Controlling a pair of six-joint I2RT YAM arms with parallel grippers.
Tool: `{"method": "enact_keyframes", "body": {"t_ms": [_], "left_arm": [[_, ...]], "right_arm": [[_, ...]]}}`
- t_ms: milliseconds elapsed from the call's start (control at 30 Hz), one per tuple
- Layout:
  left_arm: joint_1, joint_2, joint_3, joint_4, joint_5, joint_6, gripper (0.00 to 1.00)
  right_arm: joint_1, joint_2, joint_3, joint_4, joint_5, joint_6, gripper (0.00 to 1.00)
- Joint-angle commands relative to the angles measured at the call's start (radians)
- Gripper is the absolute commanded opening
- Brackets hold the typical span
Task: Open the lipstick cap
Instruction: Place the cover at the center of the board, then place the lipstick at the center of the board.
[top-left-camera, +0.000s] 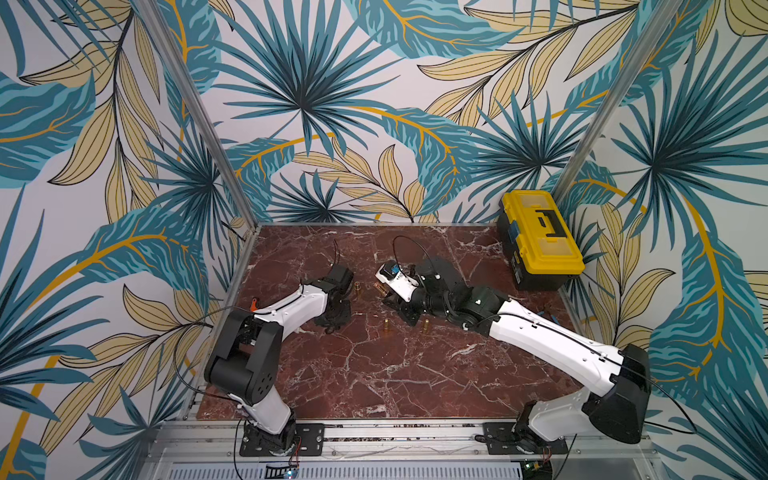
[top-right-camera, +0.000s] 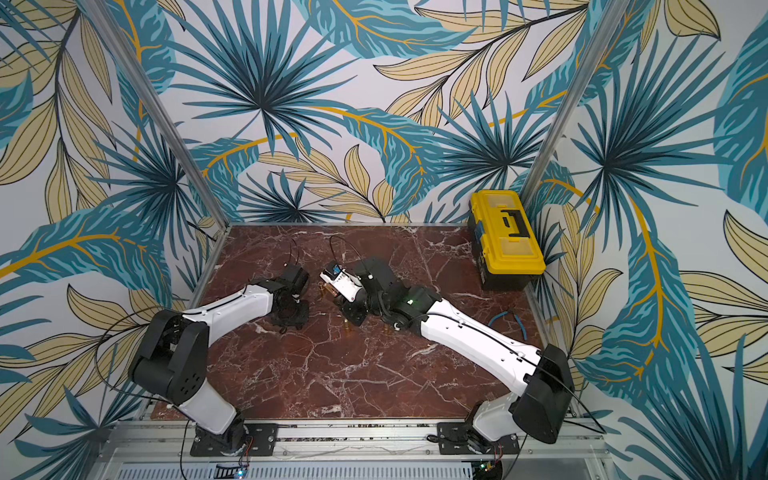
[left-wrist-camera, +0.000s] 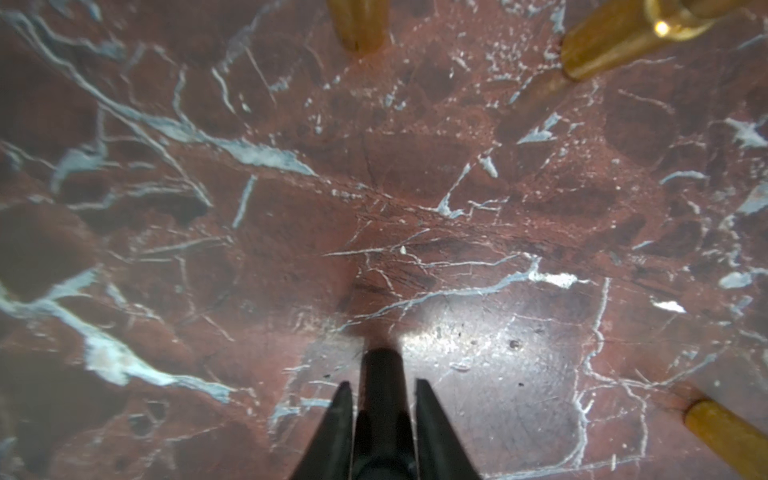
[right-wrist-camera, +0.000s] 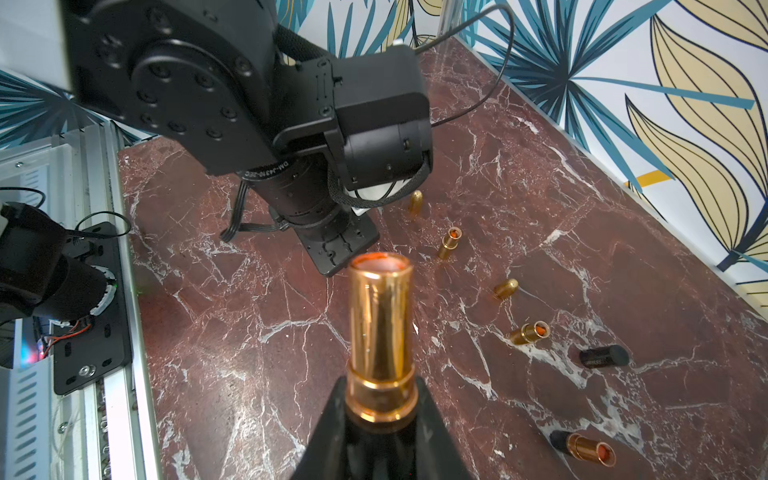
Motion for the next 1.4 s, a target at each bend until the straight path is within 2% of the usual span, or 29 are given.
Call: {"method": "enact_keyframes", "body": {"t_ms": [0,167,300,567,633,700,867,967,1100,1367], "left_arm": [[-0.008,-0.006,-0.032,0.011,-0.010,-0.014,0.35],[-0.008,-0.015,-0.025,0.011,-0.004,-0.002,0.50],[-0.007,-0.073,-0.013,0.005,0.024,-0.009,0.52],[0.021,-0.310,0.087,-0.106,0.197,-0.038,0.56],[0.063,-0.361,0.120,-0.127,0.300,-0.057,0.59],[0.114,-0.394,0.141,-0.133,0.454,-0.091,0.60],[0.127,-0.398,0.177,-0.133,0.756,-0.146,0.61],[0.127,-0.394,0.201,-0.131,0.869,-0.167,0.61],[0.125,-0.400,0.226,-0.131,0.924,-0.171,0.61],[0.110,-0.377,0.230,-0.131,0.925,-0.162,0.59]], "right_arm": [[0.001,0.013,0.003,-0.018,0.007,0.015,0.06],[0.001,0.014,0.002,-0.017,0.006,0.016,0.07],[0.001,0.006,-0.013,-0.012,0.015,0.022,0.07],[0.001,0.014,-0.060,0.026,0.016,0.050,0.07],[0.001,0.023,-0.070,0.050,0.010,0.060,0.07],[0.001,0.038,-0.065,0.062,-0.002,0.069,0.07],[0.001,0.068,-0.045,0.083,-0.036,0.074,0.07],[0.002,0.082,-0.038,0.091,-0.043,0.075,0.07],[0.001,0.090,-0.038,0.099,-0.060,0.082,0.07],[0.003,0.109,-0.019,0.094,-0.077,0.082,0.07]]}}
